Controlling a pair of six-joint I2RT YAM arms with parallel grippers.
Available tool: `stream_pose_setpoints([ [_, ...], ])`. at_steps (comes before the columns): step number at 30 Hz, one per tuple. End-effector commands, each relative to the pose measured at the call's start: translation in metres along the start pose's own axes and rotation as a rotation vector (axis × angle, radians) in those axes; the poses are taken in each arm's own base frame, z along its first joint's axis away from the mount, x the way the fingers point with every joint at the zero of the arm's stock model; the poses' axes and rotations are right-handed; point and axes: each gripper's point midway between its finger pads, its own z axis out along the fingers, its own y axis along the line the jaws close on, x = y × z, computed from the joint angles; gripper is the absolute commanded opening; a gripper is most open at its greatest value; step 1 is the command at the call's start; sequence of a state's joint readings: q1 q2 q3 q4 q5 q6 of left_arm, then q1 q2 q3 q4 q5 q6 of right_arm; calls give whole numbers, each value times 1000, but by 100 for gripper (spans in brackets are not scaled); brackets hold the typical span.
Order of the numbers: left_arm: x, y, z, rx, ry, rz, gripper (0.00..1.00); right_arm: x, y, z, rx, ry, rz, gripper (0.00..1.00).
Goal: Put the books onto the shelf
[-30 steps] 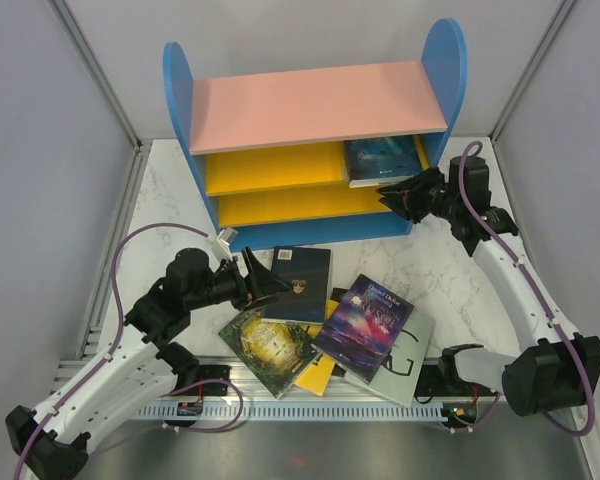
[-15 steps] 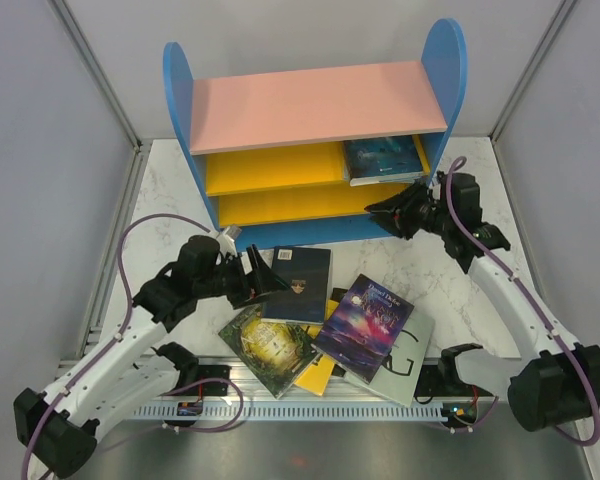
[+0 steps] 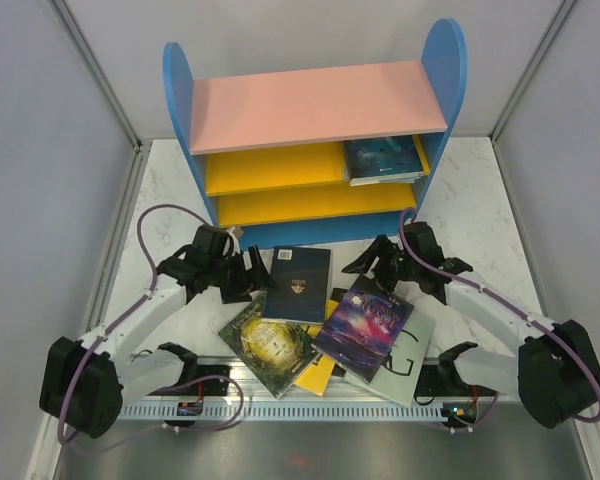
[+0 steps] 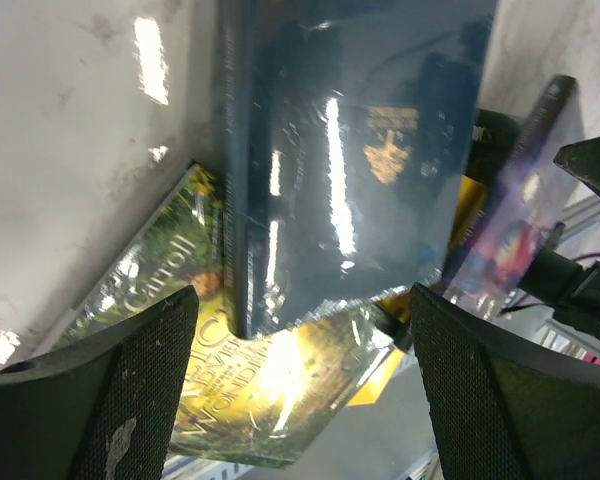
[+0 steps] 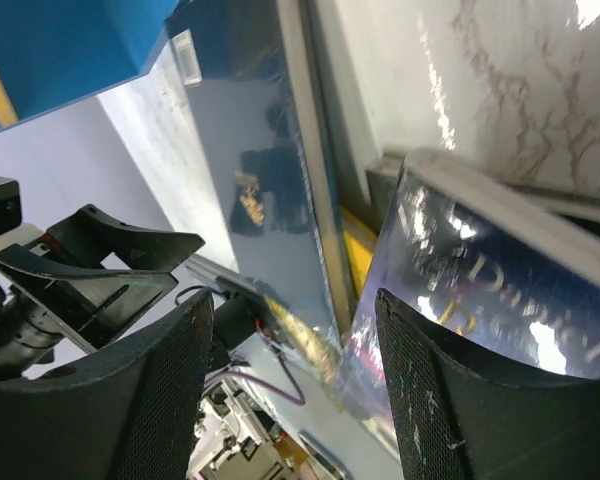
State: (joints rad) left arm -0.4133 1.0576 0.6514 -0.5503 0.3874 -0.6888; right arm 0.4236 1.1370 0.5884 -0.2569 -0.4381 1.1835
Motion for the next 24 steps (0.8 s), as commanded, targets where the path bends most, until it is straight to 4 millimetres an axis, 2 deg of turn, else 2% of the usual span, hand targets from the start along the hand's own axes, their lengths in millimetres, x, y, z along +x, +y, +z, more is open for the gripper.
stream_pose_setpoints([
  [1,-24,12,13,-24,-42,82,88,-14,8,18,-19,-42,-70,70],
  [6,-34,15,32,8,-30,64,88,-15,6,47,38,-7,-116,70],
  [11,-32,18,53,33,13,41,88,-14,-2,74,93,21,-138,70],
  [13,-32,14,59,75,21,34,88,-9,-10,86,128,48,-150,69],
  [18,-18,11,69,149,74,-3,87,10,-31,106,195,99,-177,69],
  [24,-15,-11,69,307,88,-17,86,31,-45,122,216,153,-154,67],
])
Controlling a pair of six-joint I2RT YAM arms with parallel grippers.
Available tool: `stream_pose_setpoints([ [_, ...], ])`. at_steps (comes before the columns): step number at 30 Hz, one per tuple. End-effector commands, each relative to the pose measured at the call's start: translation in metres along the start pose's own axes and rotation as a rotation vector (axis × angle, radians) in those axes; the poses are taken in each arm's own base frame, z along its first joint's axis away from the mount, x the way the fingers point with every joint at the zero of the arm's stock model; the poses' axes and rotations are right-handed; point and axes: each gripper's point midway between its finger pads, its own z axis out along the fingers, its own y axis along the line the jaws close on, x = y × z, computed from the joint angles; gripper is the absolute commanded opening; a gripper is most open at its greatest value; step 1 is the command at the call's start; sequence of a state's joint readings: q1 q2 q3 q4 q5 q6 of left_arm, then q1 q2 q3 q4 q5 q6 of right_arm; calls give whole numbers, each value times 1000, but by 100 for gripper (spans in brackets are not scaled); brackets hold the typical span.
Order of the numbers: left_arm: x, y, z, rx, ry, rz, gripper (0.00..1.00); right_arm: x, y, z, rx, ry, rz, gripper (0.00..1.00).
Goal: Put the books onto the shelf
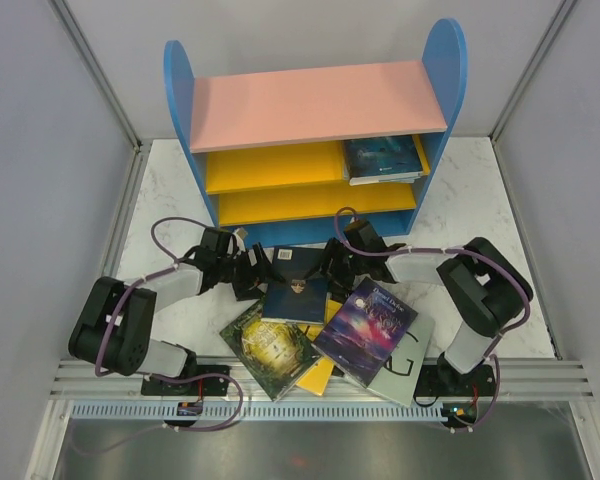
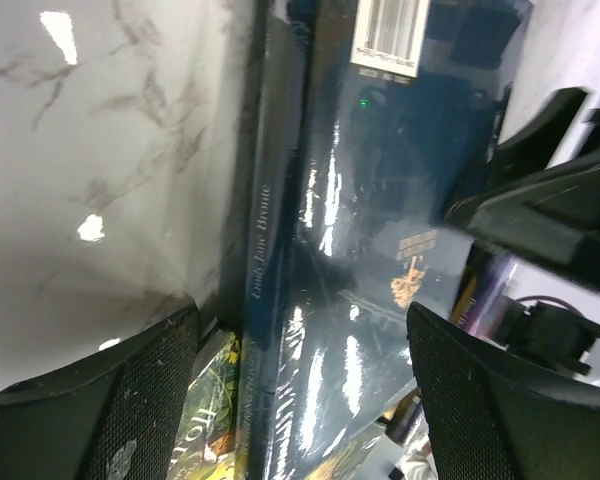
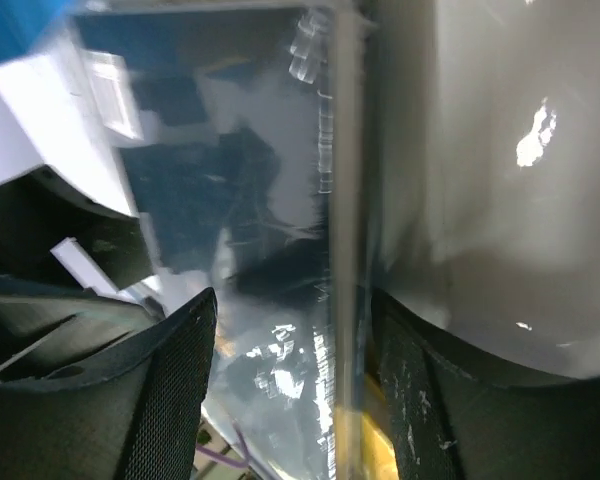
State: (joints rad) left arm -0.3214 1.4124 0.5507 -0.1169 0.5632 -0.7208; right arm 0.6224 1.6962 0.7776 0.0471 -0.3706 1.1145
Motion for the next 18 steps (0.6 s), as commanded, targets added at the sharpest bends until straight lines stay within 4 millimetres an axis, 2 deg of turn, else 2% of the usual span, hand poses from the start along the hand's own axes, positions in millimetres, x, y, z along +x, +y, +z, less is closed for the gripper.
stream_pose_setpoints([
  [1,4,-36,5,217,39,99,86,22,-37,14,111,52,23,67],
  [4,8,-46,1,284,47,103,85,29,-32,19,97,61,20,63],
  [7,12,-54,-4,335,50,106,84,33,-24,20,77,58,15,47],
  [8,12,-56,-5,342,50,108,84,33,-21,20,70,55,13,39],
  [10,14,-59,-9,357,54,107,84,35,-11,16,40,48,6,30],
  [11,16,-61,-11,367,62,106,83,36,-6,13,24,38,-1,22],
  [13,18,-63,-14,375,63,97,83,38,2,7,-3,30,5,15],
  [14,19,-67,-18,391,62,107,83,42,2,5,-5,29,5,3],
  [15,20,-69,-20,396,61,109,83,42,11,-2,-36,17,1,0],
  [18,24,-75,-31,420,52,113,83,48,30,-20,-103,-11,-13,0],
])
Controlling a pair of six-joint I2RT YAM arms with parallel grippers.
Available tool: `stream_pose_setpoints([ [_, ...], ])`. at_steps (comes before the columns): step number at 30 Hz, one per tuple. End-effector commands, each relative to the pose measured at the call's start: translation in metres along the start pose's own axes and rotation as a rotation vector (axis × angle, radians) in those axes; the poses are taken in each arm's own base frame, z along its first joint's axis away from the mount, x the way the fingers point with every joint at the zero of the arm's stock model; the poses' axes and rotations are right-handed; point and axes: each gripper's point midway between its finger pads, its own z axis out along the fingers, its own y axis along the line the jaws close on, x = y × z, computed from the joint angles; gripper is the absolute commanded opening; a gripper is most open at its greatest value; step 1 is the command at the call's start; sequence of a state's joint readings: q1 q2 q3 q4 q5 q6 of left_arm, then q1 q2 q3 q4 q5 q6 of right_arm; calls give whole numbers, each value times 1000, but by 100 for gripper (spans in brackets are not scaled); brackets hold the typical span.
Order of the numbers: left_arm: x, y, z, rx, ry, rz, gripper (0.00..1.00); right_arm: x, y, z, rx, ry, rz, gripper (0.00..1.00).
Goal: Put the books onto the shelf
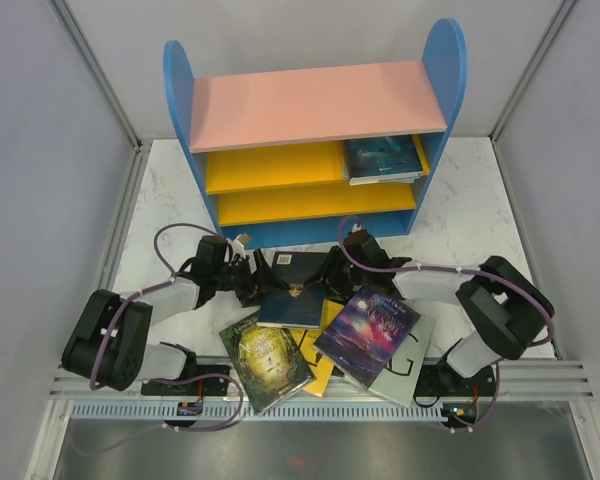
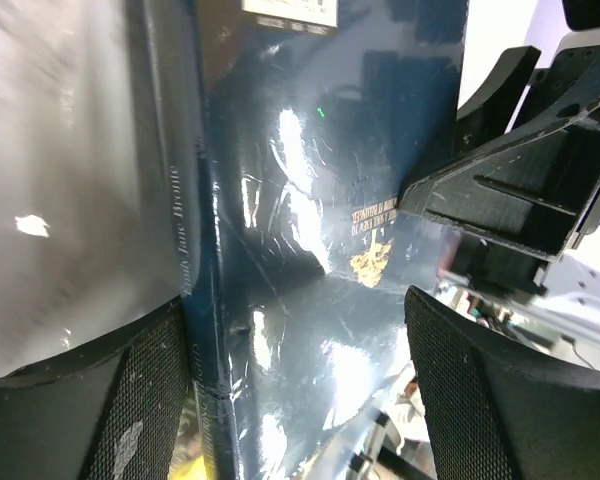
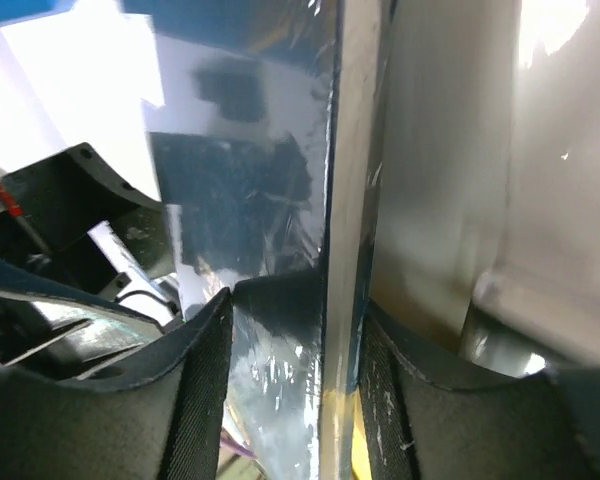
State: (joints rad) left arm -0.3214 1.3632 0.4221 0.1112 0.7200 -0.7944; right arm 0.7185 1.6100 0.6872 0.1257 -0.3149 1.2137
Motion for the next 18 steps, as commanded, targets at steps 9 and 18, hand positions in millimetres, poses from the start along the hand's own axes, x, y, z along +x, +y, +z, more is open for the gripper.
stream_pose_setpoints([
  [9,16,-96,-48,332,5,90,84,34,85,-73,-325,-104,-29,0],
  [18,22,-134,-79,440,-30,83,82,52,133,-120,-519,-168,-46,0],
])
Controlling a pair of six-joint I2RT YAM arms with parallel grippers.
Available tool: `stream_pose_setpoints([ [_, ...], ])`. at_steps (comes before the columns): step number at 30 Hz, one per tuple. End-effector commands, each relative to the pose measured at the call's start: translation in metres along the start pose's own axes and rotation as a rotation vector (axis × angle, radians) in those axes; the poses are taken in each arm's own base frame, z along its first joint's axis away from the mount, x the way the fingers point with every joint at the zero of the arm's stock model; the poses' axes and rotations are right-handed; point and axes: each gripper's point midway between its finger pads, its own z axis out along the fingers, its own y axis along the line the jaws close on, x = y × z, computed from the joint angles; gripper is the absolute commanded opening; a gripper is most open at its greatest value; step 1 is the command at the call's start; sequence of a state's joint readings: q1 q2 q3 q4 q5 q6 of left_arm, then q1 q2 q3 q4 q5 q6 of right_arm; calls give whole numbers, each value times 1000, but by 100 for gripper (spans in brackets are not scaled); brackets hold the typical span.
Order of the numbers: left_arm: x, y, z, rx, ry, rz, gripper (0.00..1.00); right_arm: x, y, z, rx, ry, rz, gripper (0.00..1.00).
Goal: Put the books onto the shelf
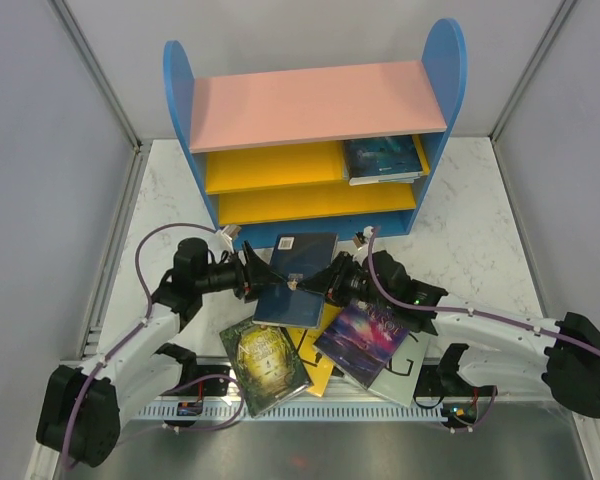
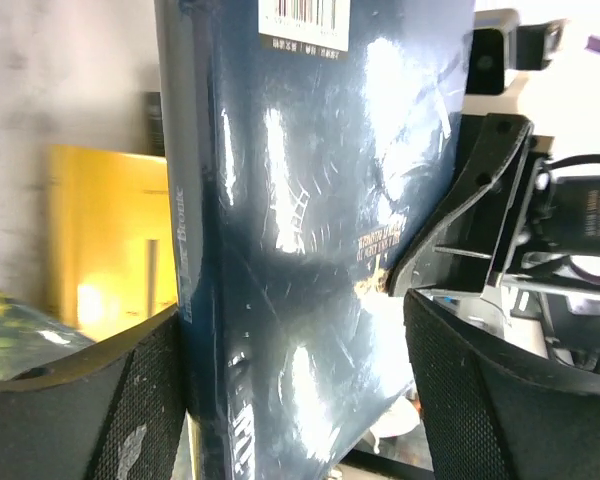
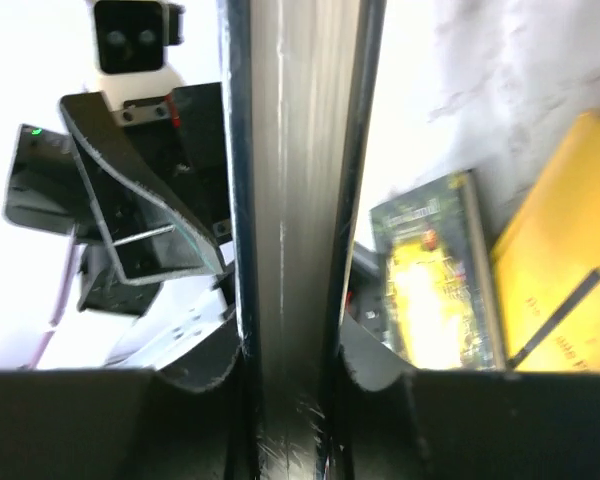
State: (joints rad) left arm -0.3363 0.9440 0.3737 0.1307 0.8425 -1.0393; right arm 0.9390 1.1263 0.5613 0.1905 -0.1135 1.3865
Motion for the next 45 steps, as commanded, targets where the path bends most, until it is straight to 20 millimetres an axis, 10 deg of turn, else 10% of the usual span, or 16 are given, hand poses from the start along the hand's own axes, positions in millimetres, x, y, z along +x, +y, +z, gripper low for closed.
stream_pose_setpoints([
  [1,5,-52,-14,161,28,45,81,0,55,-20,-185,-59,-16,0],
  [13,19,-72,-36,184,-19,80,80,9,98,-60,-289,-106,-52,0],
  [26,25,-109,-52,334,-23,115,59,33,149,-85,-566,-2,-17,0],
  [29,27,-119,-56,378,-12,131,48,44,155,-87,-595,41,-27,0],
  [32,26,-127,-58,392,-15,136,10,49,154,-84,-583,51,-31,0],
  [34,26,-134,-62,405,-25,148,2,50,150,-81,-562,54,-27,0],
  [38,11,-145,-68,384,-145,143,2,51,144,-78,-520,59,-25,67],
  [45,-23,-171,-81,339,-334,83,2,54,153,-84,-564,26,79,85],
])
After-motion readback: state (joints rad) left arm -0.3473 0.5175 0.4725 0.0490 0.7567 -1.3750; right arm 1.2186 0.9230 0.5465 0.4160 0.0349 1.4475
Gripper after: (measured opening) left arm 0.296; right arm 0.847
